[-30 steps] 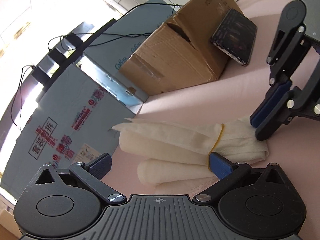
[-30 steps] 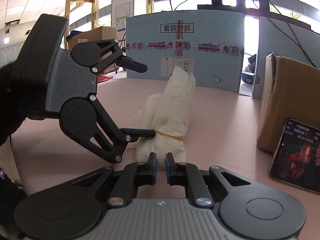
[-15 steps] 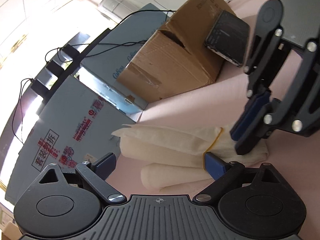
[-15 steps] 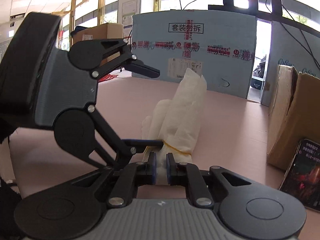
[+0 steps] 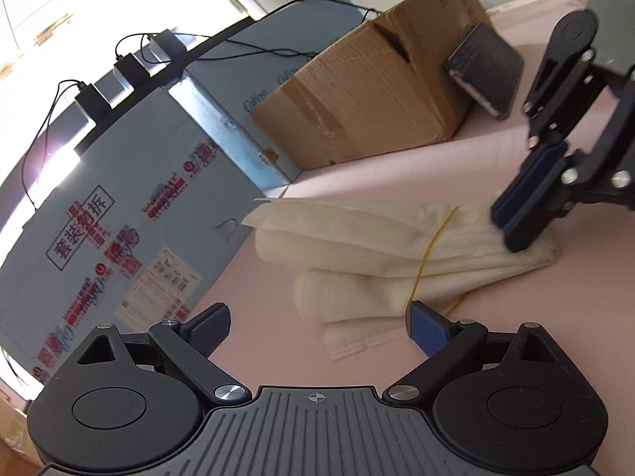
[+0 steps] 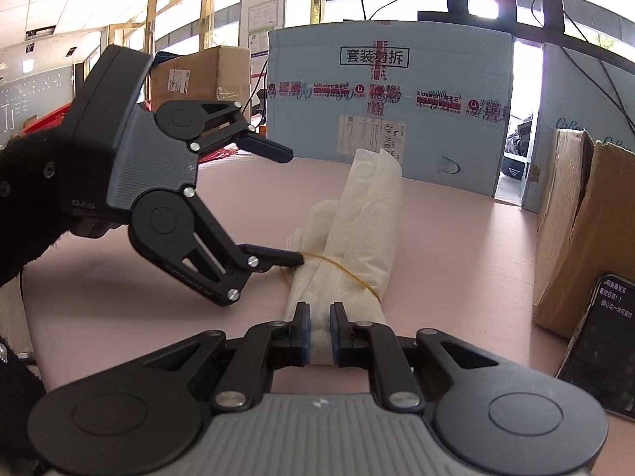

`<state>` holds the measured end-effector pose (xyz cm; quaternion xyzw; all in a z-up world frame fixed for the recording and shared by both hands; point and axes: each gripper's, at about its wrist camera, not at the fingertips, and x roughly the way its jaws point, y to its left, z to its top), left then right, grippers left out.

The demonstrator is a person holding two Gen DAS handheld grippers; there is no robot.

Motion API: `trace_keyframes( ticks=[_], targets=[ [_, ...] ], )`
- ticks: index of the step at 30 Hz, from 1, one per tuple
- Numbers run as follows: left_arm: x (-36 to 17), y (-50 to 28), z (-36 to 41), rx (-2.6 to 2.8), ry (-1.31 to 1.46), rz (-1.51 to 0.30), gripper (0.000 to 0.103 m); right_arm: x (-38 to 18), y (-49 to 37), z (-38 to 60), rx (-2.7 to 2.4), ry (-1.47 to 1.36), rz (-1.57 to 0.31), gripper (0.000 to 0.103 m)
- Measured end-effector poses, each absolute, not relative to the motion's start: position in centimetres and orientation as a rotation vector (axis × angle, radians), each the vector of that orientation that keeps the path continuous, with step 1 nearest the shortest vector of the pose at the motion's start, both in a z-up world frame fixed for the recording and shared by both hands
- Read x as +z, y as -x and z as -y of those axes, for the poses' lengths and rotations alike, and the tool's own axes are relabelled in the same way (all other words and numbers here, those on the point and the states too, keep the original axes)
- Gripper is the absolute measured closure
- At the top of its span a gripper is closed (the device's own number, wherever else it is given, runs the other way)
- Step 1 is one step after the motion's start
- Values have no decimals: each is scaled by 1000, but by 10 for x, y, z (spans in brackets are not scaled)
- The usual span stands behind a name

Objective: Fold shopping bag

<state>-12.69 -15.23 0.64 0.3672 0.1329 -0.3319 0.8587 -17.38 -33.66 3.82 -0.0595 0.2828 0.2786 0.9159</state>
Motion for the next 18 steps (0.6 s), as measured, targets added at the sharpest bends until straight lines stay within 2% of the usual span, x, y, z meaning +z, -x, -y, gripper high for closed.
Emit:
trace_keyframes(
  ticks=[3,5,7,8,12,14,18],
  targets=[
    [7,133,150,-674,-791,-266,5,39,172,341,576,92,-582,89],
    [3,130,148,-648,-803,-278,5,42,172,346,591,32,-582,78],
    [4,126,144,-647,-759,-297,5,46,173,350,609,-16,-572,54],
    [5,124,142,-646,-727,-306,4,48,176,352,616,-26,-561,51],
    [21,104,127,-619,-491,-327,1,51,182,346,511,44,-549,42],
    [30,84,115,-635,-256,-356,0,50,180,344,486,42,-559,41],
    [29,48,102,-668,66,-500,0,47,172,329,423,69,-574,35]
  ],
)
